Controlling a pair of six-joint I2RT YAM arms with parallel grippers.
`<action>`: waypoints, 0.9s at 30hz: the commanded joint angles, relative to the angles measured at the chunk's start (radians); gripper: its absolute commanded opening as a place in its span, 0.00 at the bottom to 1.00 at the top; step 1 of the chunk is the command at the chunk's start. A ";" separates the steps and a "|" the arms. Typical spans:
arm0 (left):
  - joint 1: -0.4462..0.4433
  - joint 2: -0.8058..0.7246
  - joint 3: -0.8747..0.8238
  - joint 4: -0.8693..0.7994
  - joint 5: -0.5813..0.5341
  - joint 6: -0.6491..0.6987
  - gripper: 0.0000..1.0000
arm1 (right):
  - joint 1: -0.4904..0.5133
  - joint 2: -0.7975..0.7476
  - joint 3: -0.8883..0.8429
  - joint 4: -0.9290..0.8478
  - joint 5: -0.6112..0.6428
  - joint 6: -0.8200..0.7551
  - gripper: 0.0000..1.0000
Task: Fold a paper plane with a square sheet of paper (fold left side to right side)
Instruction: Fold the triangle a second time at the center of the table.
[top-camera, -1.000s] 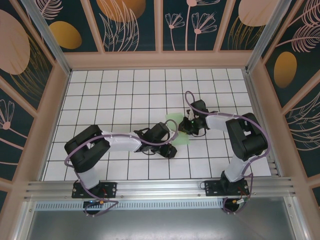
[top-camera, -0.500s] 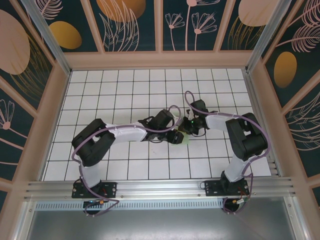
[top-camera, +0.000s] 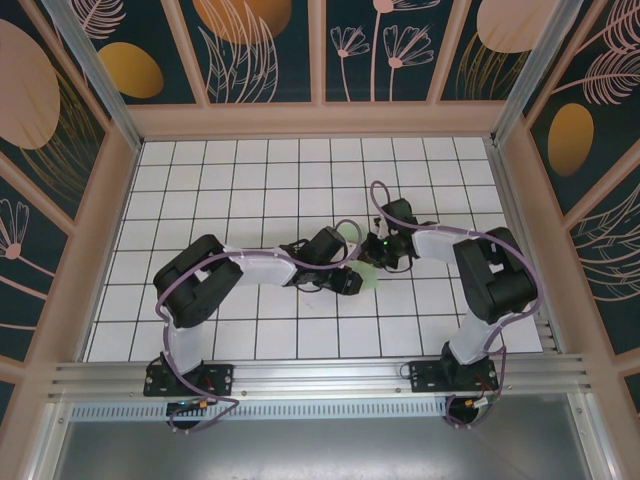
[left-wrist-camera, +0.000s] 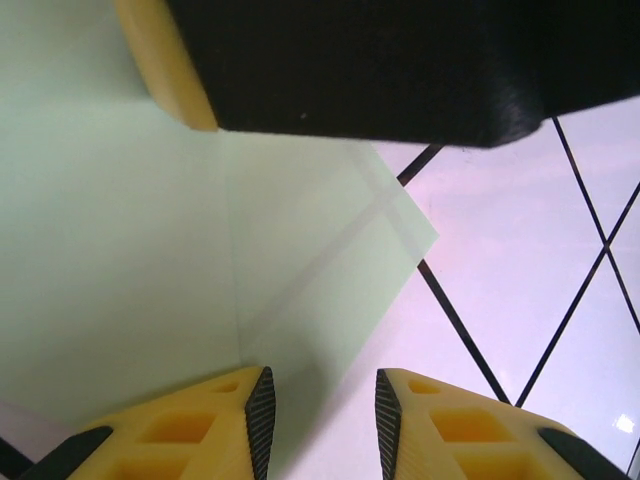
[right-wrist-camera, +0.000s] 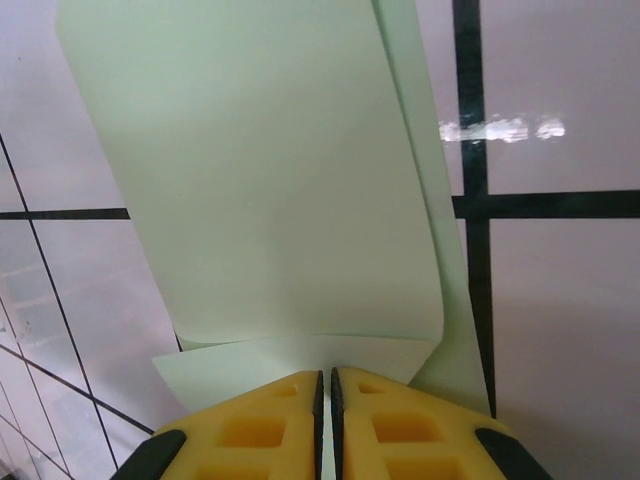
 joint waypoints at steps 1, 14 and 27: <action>-0.001 0.019 -0.033 -0.023 0.004 -0.002 0.36 | -0.002 -0.057 0.016 -0.041 0.023 0.007 0.14; -0.001 0.025 -0.037 -0.009 0.004 -0.011 0.36 | 0.031 -0.025 0.014 0.007 -0.060 0.038 0.11; -0.001 0.013 -0.053 -0.009 -0.005 -0.015 0.36 | 0.038 0.078 0.096 -0.071 0.073 -0.008 0.12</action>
